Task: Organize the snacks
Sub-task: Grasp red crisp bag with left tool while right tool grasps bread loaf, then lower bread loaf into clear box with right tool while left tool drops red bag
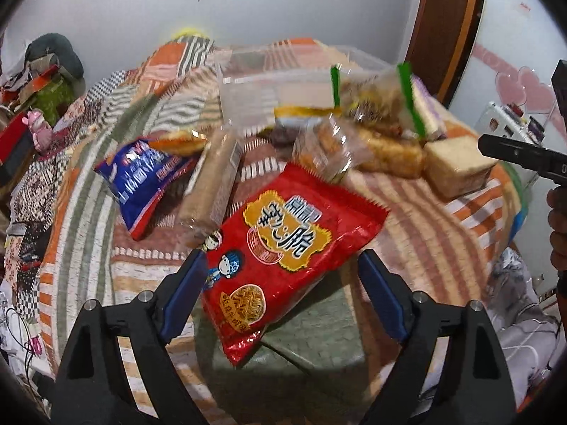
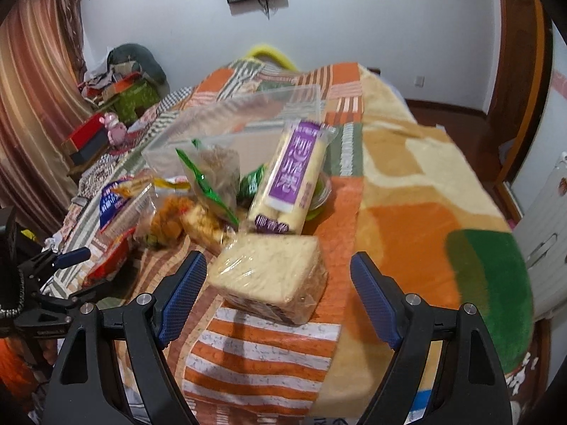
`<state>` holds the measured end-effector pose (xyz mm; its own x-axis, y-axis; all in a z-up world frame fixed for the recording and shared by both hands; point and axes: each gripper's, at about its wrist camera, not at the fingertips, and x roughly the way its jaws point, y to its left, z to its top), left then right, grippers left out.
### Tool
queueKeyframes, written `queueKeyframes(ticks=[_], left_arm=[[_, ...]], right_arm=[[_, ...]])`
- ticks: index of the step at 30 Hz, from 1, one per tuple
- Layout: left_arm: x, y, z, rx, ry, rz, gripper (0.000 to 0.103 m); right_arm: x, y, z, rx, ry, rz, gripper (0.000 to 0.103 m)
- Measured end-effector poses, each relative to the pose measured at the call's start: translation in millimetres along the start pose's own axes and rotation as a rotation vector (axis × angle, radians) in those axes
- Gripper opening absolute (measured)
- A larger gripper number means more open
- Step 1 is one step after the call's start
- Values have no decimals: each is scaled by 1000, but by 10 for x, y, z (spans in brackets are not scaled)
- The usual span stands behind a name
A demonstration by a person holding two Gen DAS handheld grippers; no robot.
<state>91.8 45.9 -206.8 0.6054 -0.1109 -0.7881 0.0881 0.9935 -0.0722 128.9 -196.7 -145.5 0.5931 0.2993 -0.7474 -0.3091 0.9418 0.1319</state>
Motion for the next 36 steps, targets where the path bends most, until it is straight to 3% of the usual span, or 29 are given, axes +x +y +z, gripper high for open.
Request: queueKeyframes(ticks=[8, 11, 16, 22, 28, 36], left_arm=[[187, 15, 50, 0, -12, 49, 86], [216, 13, 71, 6, -25, 72, 78], [155, 17, 88, 16, -47, 83, 50], [-35, -13, 112, 36, -86, 84, 33], [-279, 32, 186, -9, -140, 71, 21], [-574, 56, 338, -44, -207, 39, 18]], right_arm=[[255, 40, 5, -19, 64, 7, 85], [286, 69, 11, -41, 66, -9, 88], [363, 159, 7, -95, 86, -48, 91], [351, 117, 16, -82, 77, -50, 88], [174, 89, 2, -64, 41, -39, 87], [-118, 92, 102, -62, -49, -44, 87]])
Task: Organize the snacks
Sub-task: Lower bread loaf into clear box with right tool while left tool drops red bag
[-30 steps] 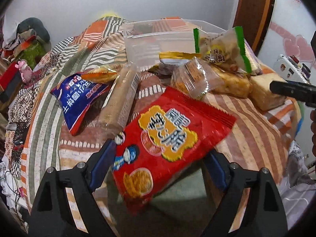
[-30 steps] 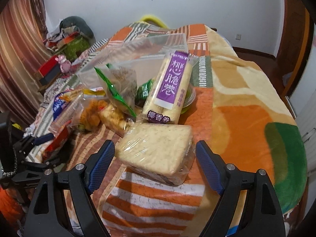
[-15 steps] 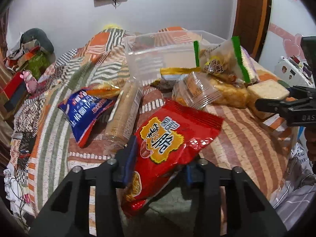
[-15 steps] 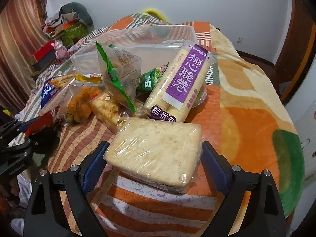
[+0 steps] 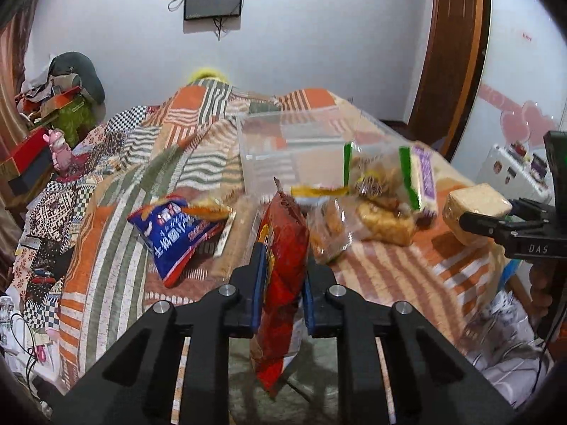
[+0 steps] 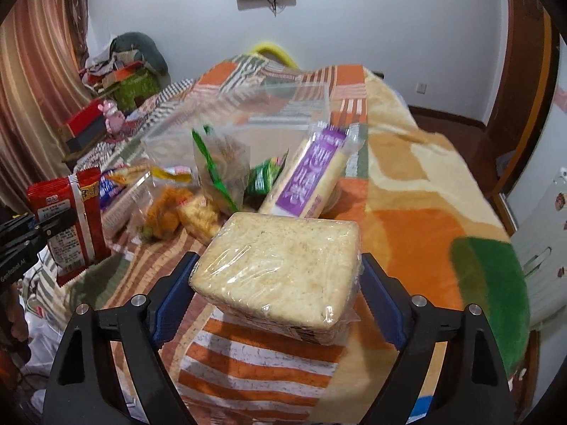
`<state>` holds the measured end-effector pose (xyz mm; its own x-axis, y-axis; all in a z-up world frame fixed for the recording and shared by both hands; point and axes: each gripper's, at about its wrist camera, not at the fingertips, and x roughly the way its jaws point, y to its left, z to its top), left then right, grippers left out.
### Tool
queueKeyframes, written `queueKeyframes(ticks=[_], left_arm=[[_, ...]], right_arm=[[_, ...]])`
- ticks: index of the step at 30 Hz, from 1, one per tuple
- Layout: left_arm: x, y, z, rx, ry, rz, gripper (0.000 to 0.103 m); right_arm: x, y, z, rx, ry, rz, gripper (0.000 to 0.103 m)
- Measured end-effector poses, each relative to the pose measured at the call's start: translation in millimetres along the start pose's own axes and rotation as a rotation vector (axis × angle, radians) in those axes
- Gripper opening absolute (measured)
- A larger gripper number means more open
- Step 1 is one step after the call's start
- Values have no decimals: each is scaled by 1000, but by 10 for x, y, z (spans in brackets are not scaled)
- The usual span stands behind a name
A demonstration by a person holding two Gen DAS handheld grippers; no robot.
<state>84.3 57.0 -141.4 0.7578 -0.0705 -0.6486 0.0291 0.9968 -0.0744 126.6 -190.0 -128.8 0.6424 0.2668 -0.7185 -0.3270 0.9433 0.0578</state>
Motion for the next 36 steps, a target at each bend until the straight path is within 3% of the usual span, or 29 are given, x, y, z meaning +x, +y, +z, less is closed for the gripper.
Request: queueKeyframes(ticks=[12, 20, 30, 36], left_arm=[[-147, -11, 537, -10, -133, -24, 18], [13, -8, 976, -8, -190, -41, 18], [393, -30, 1411, 7, -227, -55, 18], [756, -68, 1548, 18, -202, -45, 18]], right_arm=[[-106, 21, 400, -35, -124, -8, 87], [-11, 35, 758, -37, -202, -15, 87], [336, 8, 1078, -41, -218, -17, 87], [593, 6, 1181, -59, -189, -22, 87]])
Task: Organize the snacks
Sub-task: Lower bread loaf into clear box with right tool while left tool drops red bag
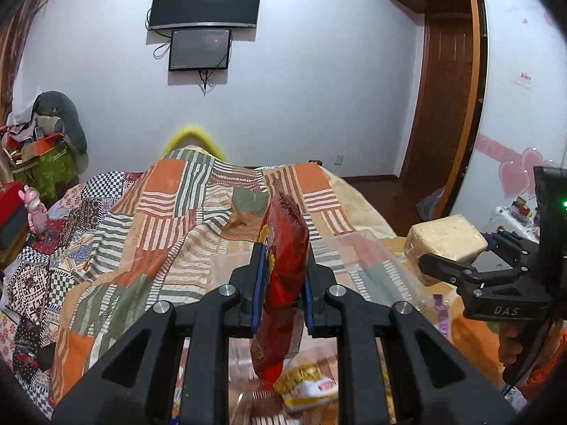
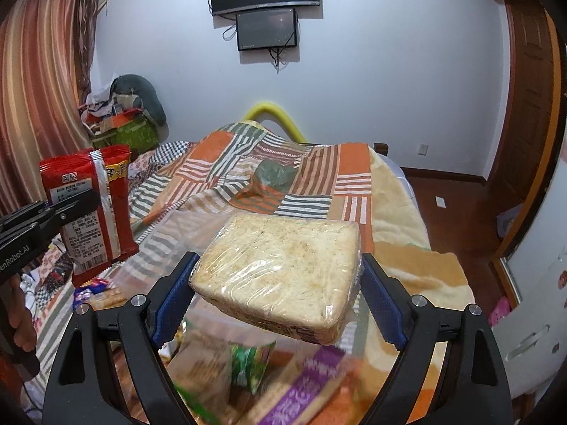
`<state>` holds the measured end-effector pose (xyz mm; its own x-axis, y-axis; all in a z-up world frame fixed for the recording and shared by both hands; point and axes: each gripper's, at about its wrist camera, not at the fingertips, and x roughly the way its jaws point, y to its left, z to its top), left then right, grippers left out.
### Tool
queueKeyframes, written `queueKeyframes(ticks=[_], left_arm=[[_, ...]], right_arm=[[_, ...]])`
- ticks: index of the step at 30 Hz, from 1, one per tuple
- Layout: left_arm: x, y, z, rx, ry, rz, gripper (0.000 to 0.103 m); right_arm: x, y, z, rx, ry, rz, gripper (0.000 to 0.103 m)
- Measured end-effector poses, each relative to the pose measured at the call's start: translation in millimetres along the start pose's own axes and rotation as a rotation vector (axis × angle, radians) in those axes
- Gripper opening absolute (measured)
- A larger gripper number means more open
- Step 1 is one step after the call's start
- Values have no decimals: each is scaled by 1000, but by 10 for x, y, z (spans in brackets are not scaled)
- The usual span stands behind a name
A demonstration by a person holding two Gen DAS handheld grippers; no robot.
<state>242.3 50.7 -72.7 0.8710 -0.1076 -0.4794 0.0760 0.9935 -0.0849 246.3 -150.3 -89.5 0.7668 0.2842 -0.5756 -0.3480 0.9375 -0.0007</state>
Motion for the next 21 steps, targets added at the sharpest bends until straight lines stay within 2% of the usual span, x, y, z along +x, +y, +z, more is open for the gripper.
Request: queueKeyframes(ticks=[8, 14, 19, 21], left_arm=[[575, -27, -89, 33, 97, 15, 18], [861, -57, -199, 60, 156, 11, 18], [905, -107, -233, 75, 170, -7, 18], [915, -115, -235, 78, 183, -26, 19]], right_arm=[[375, -6, -14, -12, 95, 8, 87], [532, 17, -58, -38, 157, 12, 87], [621, 1, -59, -35, 198, 21, 87], [592, 2, -58, -40, 189, 14, 87]])
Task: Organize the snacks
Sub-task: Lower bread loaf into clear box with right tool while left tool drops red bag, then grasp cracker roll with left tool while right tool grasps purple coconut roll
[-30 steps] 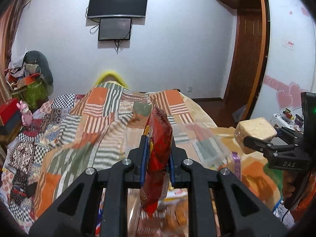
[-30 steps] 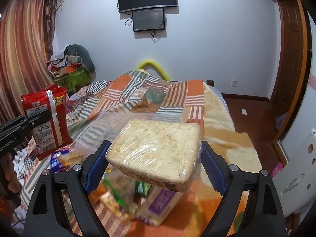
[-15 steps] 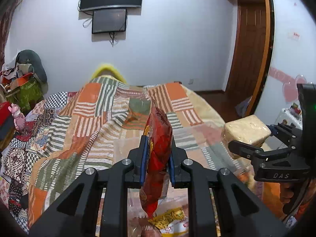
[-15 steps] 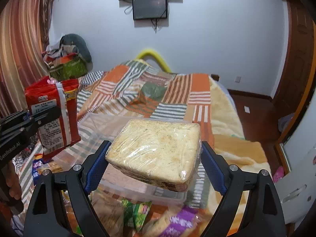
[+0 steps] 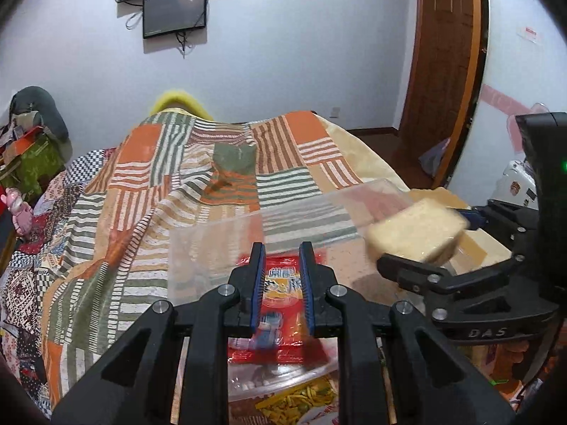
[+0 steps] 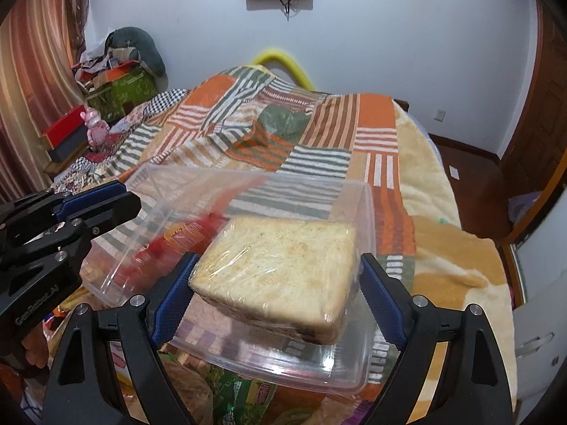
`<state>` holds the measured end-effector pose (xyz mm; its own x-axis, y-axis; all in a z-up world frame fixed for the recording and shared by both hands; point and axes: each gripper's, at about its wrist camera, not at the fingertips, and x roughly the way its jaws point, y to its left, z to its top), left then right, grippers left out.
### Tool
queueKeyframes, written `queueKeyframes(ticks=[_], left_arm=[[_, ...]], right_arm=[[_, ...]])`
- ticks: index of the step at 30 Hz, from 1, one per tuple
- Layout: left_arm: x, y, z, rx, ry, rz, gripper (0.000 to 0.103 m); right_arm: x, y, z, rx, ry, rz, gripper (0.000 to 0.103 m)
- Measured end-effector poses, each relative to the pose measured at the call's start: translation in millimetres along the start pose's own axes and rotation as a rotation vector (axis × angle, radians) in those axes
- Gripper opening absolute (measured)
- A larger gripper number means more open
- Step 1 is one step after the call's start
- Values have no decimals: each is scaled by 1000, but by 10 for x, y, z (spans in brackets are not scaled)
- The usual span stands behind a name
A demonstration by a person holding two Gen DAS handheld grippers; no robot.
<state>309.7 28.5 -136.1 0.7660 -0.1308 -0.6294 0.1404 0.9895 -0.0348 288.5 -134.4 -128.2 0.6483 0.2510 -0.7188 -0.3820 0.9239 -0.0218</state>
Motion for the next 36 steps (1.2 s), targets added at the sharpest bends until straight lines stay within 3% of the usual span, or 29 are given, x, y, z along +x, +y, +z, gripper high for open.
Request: queueKeyframes(ticks=[10, 17, 22, 28, 36], left_arm=[[-398, 68, -11, -45, -13, -44, 42], [-830, 237, -144, -79, -13, -12, 48], [-1022, 366, -380, -91, 15, 42, 53], [-1104, 535, -804, -141, 104, 71, 53], [-1045, 562, -1318, -193, 207, 36, 53]], right_arm=[[-358, -59, 38, 5, -65, -2, 87], [-715, -83, -95, 11, -107, -11, 87], [-835, -102, -245, 19, -101, -20, 87], [-860, -138, -531, 30, -63, -41, 87], [-758, -237, -827, 95, 15, -39, 87]])
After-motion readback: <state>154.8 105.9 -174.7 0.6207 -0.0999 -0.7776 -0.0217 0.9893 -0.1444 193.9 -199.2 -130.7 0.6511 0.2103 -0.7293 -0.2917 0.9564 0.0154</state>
